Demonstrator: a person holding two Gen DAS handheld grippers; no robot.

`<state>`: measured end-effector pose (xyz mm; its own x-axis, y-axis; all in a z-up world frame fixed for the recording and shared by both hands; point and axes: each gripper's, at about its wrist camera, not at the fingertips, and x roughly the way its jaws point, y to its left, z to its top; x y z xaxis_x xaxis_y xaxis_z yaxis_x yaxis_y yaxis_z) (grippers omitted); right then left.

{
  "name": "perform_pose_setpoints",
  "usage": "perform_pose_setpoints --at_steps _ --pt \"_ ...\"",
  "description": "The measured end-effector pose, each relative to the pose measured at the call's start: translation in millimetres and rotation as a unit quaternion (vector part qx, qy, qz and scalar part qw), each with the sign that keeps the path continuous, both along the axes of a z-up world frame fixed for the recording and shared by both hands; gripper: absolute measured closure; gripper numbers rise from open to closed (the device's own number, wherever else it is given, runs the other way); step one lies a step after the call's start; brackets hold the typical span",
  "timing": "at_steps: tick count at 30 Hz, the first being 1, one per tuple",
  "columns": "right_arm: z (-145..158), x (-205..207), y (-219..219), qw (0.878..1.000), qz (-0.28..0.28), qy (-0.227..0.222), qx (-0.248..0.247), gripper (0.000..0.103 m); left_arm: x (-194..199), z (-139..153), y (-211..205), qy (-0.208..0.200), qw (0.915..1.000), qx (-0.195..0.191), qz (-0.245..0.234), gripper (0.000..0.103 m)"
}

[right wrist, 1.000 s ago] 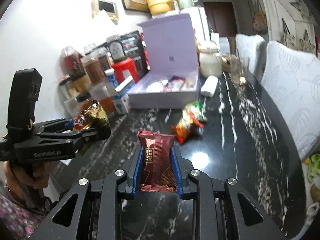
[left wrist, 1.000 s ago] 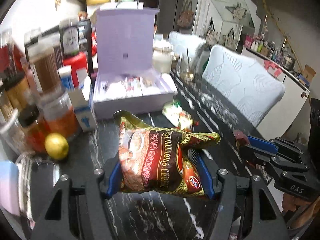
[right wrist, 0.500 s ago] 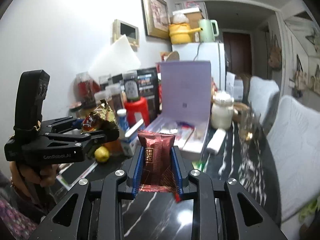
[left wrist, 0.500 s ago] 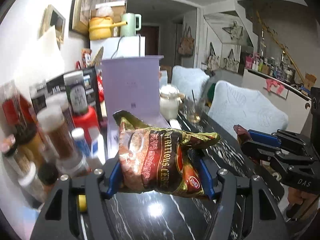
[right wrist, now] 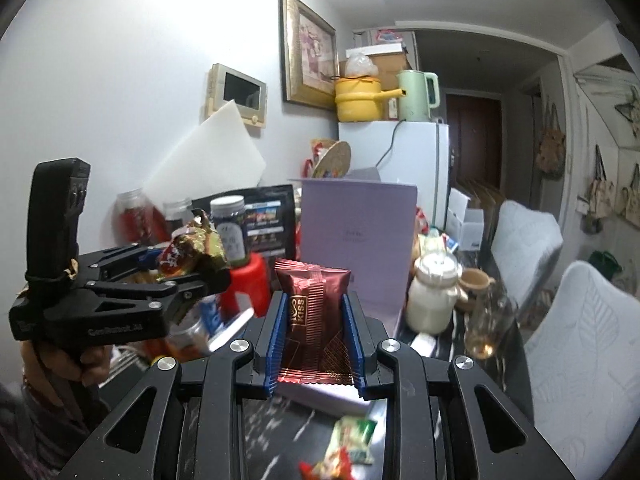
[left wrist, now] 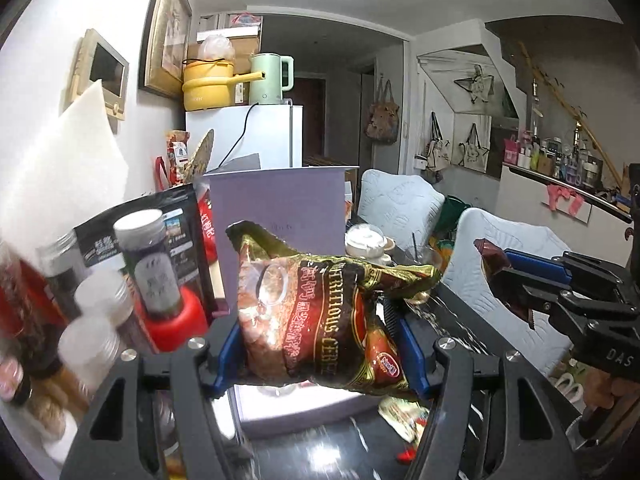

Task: Organize soft objects
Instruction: 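Carry the cereal bag in the left tool and maroon packet in the right into the box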

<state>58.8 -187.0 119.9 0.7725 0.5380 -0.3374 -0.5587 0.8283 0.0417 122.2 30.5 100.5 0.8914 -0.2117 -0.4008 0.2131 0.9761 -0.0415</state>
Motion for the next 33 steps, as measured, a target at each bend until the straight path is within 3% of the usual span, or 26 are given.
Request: perform_pose_setpoints --at_steps 12,23,28,33 --pt "-6 90 24 1.0 0.008 0.009 0.01 0.075 87 -20 10 0.014 0.9987 -0.018 0.044 0.039" --pt "-36 152 43 0.999 -0.001 0.034 0.004 0.075 134 -64 9 0.06 0.9964 0.002 0.06 0.039" --pt "-54 177 43 0.998 -0.019 0.058 0.0 0.075 151 -83 4 0.071 0.9947 0.03 0.068 0.039" --pt "-72 195 45 0.997 -0.03 0.073 -0.027 0.075 167 -103 2 0.087 0.992 0.042 0.081 0.039"
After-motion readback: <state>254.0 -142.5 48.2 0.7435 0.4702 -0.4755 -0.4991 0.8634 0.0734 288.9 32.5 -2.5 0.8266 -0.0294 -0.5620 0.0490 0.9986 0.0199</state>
